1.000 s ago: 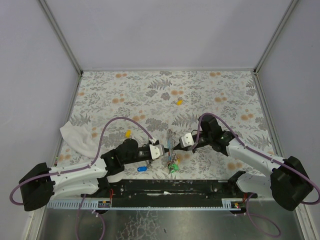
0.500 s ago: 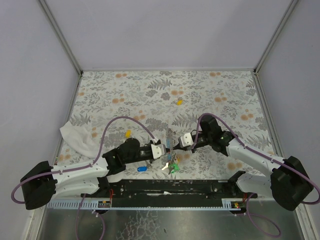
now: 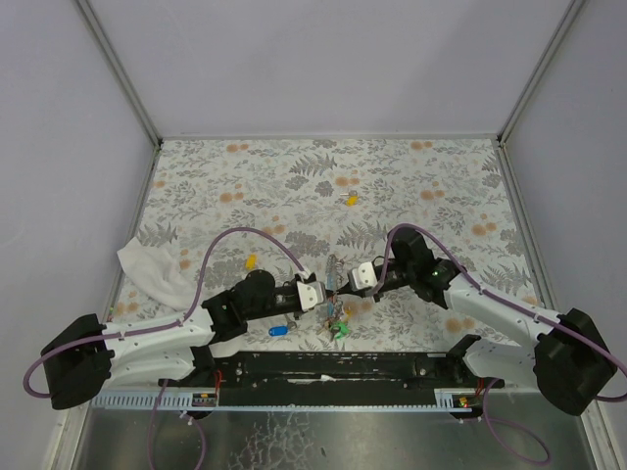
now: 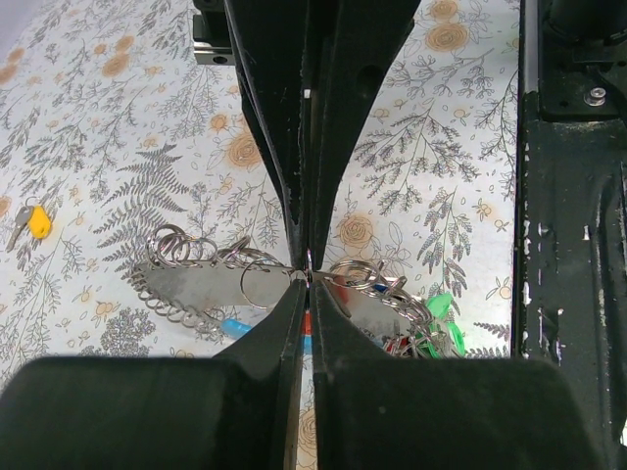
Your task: Put the keys on the keyring
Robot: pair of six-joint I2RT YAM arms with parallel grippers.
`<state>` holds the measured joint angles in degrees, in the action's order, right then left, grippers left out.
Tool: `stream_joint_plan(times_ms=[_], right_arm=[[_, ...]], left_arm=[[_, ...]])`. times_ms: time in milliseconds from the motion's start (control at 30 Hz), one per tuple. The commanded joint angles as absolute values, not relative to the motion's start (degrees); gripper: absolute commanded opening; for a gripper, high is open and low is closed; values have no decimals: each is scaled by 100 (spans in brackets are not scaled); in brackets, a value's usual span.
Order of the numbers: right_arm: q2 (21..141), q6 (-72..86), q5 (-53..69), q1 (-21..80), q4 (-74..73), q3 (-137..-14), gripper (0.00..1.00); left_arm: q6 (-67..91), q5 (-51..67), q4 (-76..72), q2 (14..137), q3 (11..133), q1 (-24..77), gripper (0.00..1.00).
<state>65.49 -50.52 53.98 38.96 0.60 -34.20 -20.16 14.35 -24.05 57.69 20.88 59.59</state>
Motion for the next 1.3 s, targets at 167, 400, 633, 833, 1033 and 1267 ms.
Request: stream_joint_plan(times_ms=[167, 400, 633, 833, 1033, 1267], right_arm=[[6168, -5316, 5422, 4017, 638, -3300, 0], [6071, -5589, 5441, 4017, 536, -3177, 0], [5995, -5643, 5386, 4017, 594, -3112, 0], [5975, -5598, 5153, 4011, 525, -3131, 0], [5952, -5513, 4866, 4017, 437, -3182, 0], [5934, -5452, 4919, 4016, 559, -3151, 0]], left_arm=[[-1779, 1568, -2918, 5765, 2201, 5903, 0], [-1491, 1924, -3013, 5699, 2149, 5608, 0], [-1268, 2280, -3086, 5685, 2127, 5344, 0], [-1411, 2508, -2962, 5521, 2092, 5324, 0], [-1502, 2631, -2804, 5555, 2155, 5325, 0], [-1529, 2559, -2718, 5745, 2250, 5327, 0]])
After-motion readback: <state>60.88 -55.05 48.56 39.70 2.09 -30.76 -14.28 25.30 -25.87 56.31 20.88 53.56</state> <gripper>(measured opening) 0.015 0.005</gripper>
